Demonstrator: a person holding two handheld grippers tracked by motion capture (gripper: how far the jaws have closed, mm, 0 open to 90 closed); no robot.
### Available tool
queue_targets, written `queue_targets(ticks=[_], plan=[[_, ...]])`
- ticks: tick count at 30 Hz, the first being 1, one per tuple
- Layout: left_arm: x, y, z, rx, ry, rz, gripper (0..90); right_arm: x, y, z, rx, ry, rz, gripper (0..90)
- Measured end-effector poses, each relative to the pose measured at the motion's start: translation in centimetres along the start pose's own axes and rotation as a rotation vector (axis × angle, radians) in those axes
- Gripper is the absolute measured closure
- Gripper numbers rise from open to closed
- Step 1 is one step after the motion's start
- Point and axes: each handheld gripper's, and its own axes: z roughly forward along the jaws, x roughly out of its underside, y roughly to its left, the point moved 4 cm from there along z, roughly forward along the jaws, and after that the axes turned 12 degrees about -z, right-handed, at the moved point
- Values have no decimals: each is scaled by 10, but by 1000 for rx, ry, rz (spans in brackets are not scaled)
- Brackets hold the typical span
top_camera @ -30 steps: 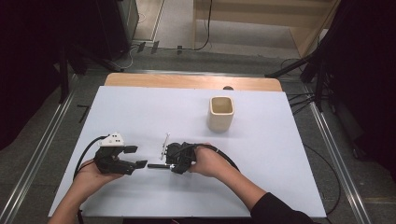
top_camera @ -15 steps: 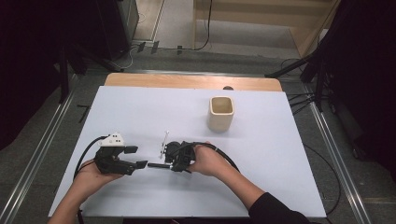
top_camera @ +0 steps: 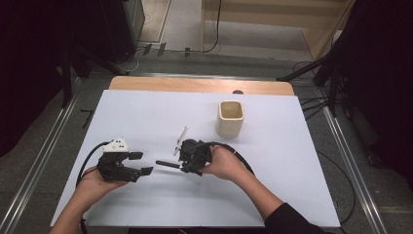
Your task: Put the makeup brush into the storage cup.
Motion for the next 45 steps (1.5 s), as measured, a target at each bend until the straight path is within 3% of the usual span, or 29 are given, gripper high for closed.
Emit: queue_targets(ticks=[4, 10, 16, 18, 32, 36, 39, 45], plan=[[0, -1, 0, 2, 3, 2, 278, 9, -2, -9, 7, -29, 40, 792], [0, 0, 1, 5, 2, 3, 277, 20, 0, -21, 22, -71, 52, 792], [-2, -4, 6, 29, 7, 5, 285, 40, 6, -36, 49, -143, 93, 792], [-5, -9, 9, 38, 20, 27, 290, 52, 8, -43, 55, -171, 108, 792], [-24, -33, 20, 99, 13, 96, 309, 92, 17, -61, 73, -174, 148, 791], [-32, -43, 24, 101, 70, 126, 265, 99, 19, -63, 84, -160, 147, 791], [-38, -51, 26, 124, 83, 152, 285, 99, 19, -64, 73, -157, 139, 791], [-47, -59, 31, 163, 109, 145, 302, 94, 20, -60, 48, -93, 107, 791]])
